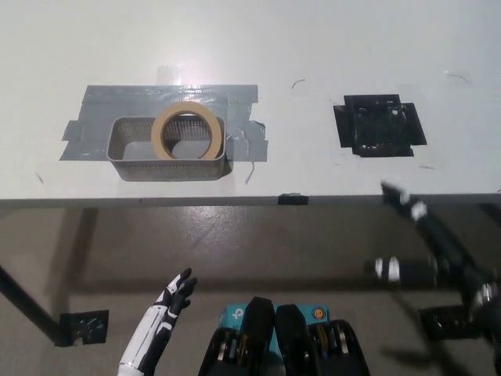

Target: The robot picks the tape placed on the black area with right hand and places it in the small grey container.

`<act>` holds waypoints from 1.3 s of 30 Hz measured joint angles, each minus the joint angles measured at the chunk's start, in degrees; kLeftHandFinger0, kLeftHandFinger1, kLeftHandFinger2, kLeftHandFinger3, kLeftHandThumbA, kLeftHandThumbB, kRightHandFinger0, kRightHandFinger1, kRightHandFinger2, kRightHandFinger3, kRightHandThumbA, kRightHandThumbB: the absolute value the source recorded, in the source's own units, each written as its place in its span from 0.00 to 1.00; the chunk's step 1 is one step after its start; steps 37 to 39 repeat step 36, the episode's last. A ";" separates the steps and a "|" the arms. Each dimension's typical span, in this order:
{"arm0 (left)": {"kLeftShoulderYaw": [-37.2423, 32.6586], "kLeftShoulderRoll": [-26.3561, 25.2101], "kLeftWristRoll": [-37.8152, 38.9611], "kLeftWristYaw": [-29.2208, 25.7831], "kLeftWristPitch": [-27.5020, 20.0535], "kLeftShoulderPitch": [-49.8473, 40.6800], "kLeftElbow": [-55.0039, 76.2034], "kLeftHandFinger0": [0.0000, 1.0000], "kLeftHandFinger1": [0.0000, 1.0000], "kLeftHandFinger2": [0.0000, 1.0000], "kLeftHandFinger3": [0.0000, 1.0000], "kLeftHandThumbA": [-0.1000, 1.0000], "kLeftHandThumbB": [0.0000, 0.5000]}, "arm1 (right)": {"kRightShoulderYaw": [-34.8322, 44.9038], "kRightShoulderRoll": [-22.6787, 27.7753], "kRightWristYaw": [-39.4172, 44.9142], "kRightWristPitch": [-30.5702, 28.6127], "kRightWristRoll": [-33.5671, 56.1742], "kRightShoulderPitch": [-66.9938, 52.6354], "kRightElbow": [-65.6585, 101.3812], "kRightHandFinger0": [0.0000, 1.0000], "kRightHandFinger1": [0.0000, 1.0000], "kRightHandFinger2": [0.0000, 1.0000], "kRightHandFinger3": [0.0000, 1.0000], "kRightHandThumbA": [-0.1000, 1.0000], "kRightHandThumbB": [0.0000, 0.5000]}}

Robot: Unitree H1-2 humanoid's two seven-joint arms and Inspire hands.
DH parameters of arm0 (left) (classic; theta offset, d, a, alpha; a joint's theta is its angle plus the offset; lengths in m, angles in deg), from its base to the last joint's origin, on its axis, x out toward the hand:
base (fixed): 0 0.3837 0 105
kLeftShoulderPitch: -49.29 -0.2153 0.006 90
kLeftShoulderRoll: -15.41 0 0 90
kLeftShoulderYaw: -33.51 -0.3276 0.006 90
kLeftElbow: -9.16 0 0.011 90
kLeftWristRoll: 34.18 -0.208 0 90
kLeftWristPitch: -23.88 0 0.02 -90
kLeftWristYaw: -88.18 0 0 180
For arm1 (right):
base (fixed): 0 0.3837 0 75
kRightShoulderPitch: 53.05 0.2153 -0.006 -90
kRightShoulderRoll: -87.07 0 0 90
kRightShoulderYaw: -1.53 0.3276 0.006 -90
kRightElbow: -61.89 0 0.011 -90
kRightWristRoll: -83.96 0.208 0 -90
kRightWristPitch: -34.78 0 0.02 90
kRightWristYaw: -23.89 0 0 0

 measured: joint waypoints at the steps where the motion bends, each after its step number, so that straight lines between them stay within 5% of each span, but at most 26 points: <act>1: 0.00 0.06 -0.01 -0.01 -0.07 -0.42 -0.07 1.00 1.00 1.00 1.00 1.00 0.40 | 0.47 -0.91 0.02 -0.05 1.18 -3.39 1.97 1.00 1.00 1.00 1.00 1.00 0.71; 8: 0.74 0.36 0.01 -0.26 -1.42 -1.70 -0.40 1.00 1.00 1.00 1.00 1.00 0.39 | 4.67 -9.04 0.88 -2.31 8.57 -17.09 3.40 1.00 1.00 1.00 1.00 1.00 0.58; 12: 2.19 0.47 -0.02 -0.48 -2.58 -0.60 -0.56 1.00 1.00 1.00 1.00 1.00 0.36 | 8.25 -12.12 2.00 -4.36 13.03 -16.16 -0.44 1.00 1.00 1.00 1.00 1.00 0.60; 23: 4.25 1.08 0.05 -0.49 -3.16 3.19 -1.10 1.00 1.00 1.00 1.00 1.00 0.32 | 11.75 -13.88 4.48 -6.84 19.29 -11.04 -3.72 1.00 1.00 1.00 1.00 1.00 0.42; 39: 4.52 1.37 0.14 -0.43 -3.10 0.90 -0.95 1.00 1.00 1.00 1.00 1.00 0.34 | 11.15 -13.91 4.62 -6.99 19.84 -13.08 -3.58 1.00 1.00 1.00 1.00 1.00 0.47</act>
